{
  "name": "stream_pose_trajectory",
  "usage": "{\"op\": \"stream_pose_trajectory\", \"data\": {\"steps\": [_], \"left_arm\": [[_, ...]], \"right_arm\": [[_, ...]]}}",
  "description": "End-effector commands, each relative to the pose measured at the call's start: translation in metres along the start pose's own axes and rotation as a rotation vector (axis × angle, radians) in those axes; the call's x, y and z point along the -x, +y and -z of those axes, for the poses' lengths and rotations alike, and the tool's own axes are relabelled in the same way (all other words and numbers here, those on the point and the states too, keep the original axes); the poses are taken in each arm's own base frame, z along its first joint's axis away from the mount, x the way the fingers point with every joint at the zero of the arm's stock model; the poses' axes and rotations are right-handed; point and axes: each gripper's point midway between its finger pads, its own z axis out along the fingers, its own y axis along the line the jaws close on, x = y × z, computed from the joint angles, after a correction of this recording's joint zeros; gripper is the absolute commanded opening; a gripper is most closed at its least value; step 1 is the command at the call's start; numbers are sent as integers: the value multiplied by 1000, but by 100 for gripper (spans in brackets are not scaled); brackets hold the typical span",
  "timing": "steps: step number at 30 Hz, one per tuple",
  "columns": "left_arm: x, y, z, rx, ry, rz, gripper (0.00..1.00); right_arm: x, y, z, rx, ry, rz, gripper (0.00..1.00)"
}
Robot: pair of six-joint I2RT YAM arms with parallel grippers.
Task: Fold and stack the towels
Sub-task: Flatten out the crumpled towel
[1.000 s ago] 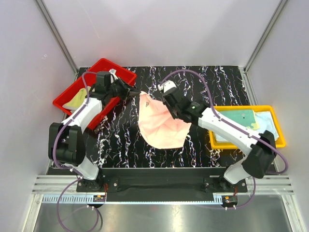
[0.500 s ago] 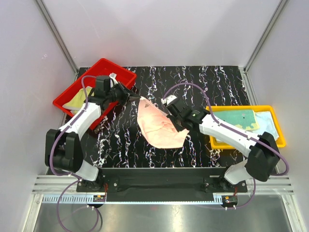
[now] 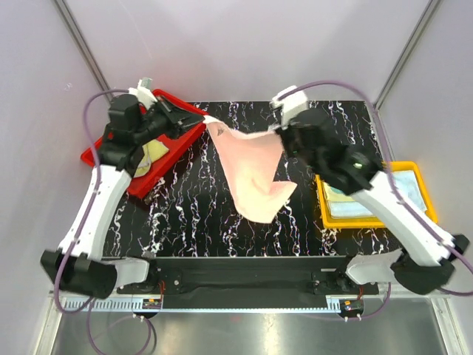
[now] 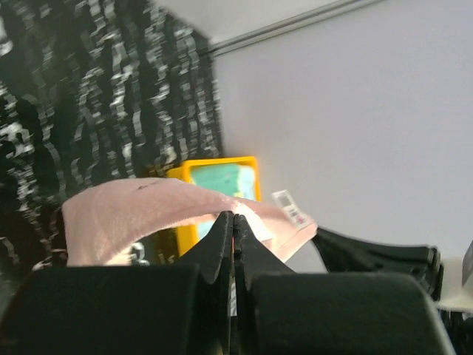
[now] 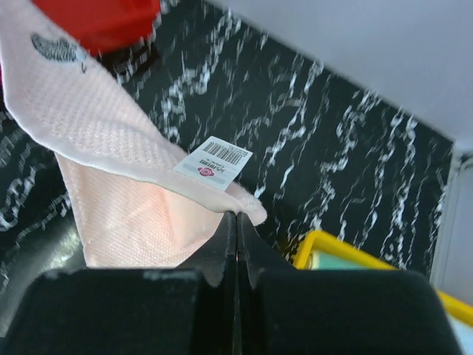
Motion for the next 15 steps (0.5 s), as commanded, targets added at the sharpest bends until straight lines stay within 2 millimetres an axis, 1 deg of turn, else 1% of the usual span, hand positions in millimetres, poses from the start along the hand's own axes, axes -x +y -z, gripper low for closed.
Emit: {"op": "stream_pose_trajectory", "data": {"steps": [1,3,4,5,6,7,9,10,11,12,13,15], "left_arm": [[0,-74,48,-176,-65,-36,0],[-5,-93,65,-230,-83,-31,0],[-8,-101,73,-250,-87,-33,0],[-14,-116,88,-289,-95,-35,0],[-18,-124,95,-312,-96,-36,0],[-25,-132,101,-335,-84,-38,0],[-33,-150,119,-382,-100,-48,0],[-43,-158,124,-406,-79,-51,0],[-44,-162,127,-412,-94,-49,0],[-49,-166,132,-423,-92,-49,0],[-56,-168,132,-428,-82,-48,0],[-64,-171,132,-436,-70,-47,0]], "right_arm": [[44,-37,65,-10,-168,-3,0],[55,-41,86,25,-232,-2,0],[63,-48,107,38,-296,-18,0],[66,-46,118,78,-331,-9,0],[69,-48,129,96,-362,-9,0],[72,-54,149,110,-414,-22,0],[78,-51,170,173,-481,-34,0],[78,-54,187,194,-524,-47,0],[77,-47,192,242,-539,-54,0],[76,-45,197,264,-551,-63,0],[75,-41,207,307,-574,-70,0],[68,-32,206,349,-569,-98,0]]}}
